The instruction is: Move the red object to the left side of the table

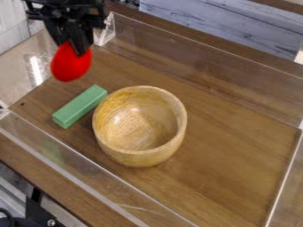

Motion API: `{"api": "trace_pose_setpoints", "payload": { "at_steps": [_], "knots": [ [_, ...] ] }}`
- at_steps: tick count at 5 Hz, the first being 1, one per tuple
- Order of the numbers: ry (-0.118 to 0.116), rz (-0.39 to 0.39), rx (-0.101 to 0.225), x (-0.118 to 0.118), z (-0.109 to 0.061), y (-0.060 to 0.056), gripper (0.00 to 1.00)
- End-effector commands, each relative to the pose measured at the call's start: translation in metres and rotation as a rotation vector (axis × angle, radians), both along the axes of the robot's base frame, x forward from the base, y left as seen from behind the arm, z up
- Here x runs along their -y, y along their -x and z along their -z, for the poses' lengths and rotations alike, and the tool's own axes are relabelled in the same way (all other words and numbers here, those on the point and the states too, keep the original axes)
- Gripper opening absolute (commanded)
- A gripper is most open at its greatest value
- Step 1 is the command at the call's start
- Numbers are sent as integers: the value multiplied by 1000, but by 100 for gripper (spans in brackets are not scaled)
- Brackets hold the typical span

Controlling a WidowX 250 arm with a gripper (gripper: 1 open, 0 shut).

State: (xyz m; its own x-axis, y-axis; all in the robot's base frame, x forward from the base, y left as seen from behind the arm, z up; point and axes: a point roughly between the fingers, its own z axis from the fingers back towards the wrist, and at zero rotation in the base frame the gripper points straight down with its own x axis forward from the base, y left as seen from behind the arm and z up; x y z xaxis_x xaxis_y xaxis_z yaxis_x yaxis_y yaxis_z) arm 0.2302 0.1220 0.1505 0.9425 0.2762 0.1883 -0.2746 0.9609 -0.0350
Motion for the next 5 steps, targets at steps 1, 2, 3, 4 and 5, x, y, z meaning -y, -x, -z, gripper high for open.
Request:
{"api": "trace_pose_setpoints", "payload": {
  "at_steps": [1,2,3,4,5],
  "knots": [
    [-40,44,30,-27,-10,-6,0],
    [-47,81,20,-47,-7,-7,0],
    [-49,55,3,-52,13,-11,0],
    [-36,24,-13,-56,35,-15,0],
    [-18,-20,-16,-76,56,-20,0]
  ]
}}
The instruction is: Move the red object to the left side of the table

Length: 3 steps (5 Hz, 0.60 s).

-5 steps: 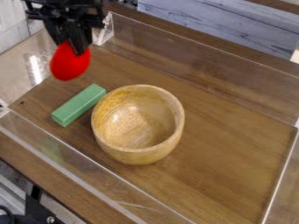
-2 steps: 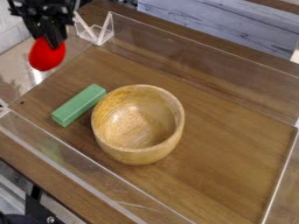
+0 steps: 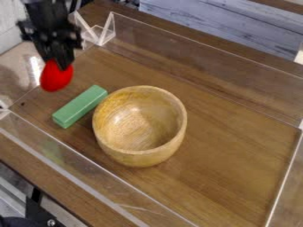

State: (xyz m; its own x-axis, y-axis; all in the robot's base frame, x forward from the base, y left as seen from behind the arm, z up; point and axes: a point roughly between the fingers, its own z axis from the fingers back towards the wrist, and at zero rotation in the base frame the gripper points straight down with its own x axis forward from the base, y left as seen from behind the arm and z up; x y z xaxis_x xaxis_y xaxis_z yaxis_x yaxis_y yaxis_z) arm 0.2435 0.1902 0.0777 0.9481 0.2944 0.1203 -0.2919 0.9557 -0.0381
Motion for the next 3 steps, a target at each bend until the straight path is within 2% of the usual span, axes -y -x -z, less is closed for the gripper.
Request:
{"api": "trace_pose_setpoints", "payload": {
  "at_steps": [1,3],
  "knots": [
    [-28,-30,55,-26,-3,-17,0],
    [-25,-5,62,-26,2,-22,0]
  ]
}}
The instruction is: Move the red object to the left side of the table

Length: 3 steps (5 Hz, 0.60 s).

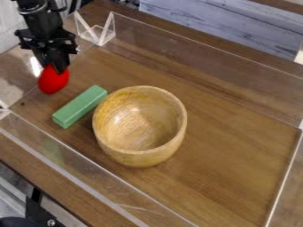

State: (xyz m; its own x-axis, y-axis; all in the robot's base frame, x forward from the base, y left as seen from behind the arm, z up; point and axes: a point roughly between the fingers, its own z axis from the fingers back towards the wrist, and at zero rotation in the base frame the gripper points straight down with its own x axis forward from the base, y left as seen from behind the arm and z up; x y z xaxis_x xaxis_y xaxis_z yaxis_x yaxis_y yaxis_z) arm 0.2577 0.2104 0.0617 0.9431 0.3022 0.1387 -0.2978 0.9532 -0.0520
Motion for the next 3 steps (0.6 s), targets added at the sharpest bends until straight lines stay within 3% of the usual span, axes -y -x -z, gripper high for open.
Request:
{"api": "trace_pose_setpoints", "payload": {
  "at_steps": [1,2,3],
  "knots": [
    [-34,19,43,-3,0,-27,0],
    [-35,29,47,-3,12,-45,0],
    [-32,27,50,-1,8,-48,0]
  ]
}}
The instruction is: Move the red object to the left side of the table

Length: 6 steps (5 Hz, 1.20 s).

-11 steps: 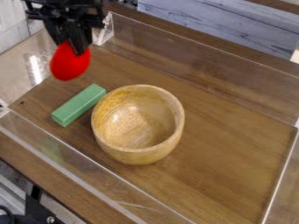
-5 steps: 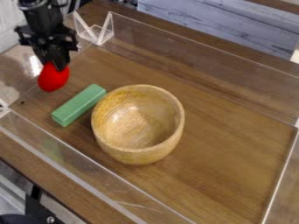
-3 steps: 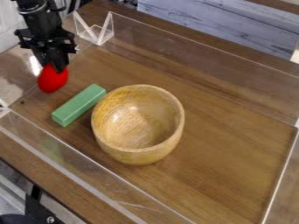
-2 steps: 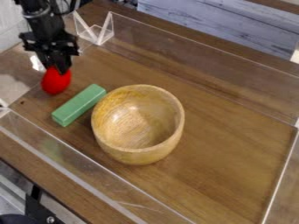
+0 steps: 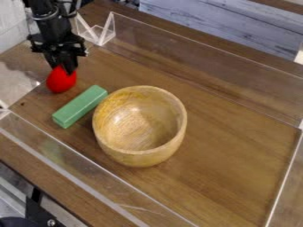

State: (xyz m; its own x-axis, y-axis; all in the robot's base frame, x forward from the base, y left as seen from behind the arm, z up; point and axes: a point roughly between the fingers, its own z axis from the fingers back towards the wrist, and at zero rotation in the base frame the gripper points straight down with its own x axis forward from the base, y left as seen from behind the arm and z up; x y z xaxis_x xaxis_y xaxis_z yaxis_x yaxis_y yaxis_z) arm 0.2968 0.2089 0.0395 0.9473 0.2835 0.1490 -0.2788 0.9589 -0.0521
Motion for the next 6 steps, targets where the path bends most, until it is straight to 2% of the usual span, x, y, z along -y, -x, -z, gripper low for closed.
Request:
{"api": "trace_pose_setpoints", "payload": {
  "at_steps": [1,4,5,6],
  "knots": [
    [-26,1,43,0,-20,-12,0],
    [-13,138,50,-3,-40,-23,0],
    [-15,102,46,-2,-34,-28,0],
    [-17,34,43,-6,-31,-27,100]
  ]
}}
